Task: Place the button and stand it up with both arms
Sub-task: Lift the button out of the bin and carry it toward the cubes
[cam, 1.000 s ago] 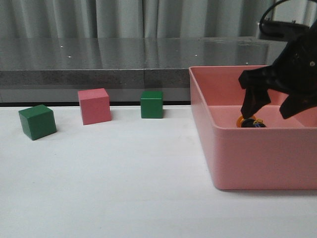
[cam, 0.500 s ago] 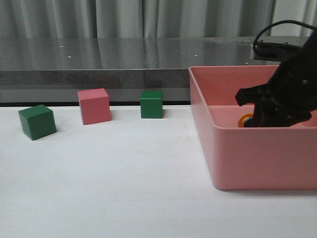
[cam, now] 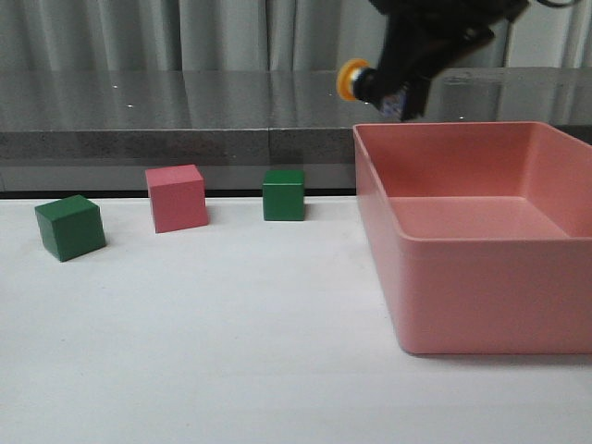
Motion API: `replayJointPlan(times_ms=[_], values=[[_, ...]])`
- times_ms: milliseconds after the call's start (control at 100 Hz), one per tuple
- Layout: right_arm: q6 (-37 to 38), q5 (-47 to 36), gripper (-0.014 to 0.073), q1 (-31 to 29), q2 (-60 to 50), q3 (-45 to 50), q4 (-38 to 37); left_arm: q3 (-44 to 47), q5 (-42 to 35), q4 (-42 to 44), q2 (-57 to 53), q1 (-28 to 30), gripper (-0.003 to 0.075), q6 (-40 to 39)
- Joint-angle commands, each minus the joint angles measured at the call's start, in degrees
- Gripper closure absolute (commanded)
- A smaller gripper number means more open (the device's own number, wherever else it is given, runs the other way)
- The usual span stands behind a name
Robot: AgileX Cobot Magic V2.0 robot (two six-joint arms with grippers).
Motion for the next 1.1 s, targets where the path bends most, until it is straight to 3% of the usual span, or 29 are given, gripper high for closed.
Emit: replayJointPlan(times_ms=[0,140,340,550,860,950,1090], values=[[-8.24,1.85,0.0496,2.65,-1.40,-6.01,3.51,2.60,-4.46,-0.04,-1.72,0.14,0.0740,-0.71],[-20.13,5.67,0.0496,7.21,4.16,-10.88,5.82,2.60,-4.46,-0.04,-1.72,0.14,0.0740,-0.71],[-31.15,6.84,0.0496,12.47,13.81,-15.14,5.83,2.60,-4.46,-0.04,-1.72,0.14,0.0740,-0.71],[-33.28,5.98,0.0496,15.98,22.45,-19.23,5.83,2.60,-4.46,-0.04,-1.72,0.14,0.0740,-0.71],[-33.28,1.49,0.0488,17.26,26.37,-19.93,5.83,2.60,-4.46,-0.04,-1.72,0.14,0.0740,-0.71],[-33.28,1.52,0.0412,17.26,26.70,-19.93,5.83,2.60,-4.46,-0.04,-1.72,0.14,0.0740,-0.71],[-33.28,1.52,0.0155,17.26,26.70,-19.93,5.83,2.60,-4.46,-0.04,-1.72,0.14,0.0740,-0.71]])
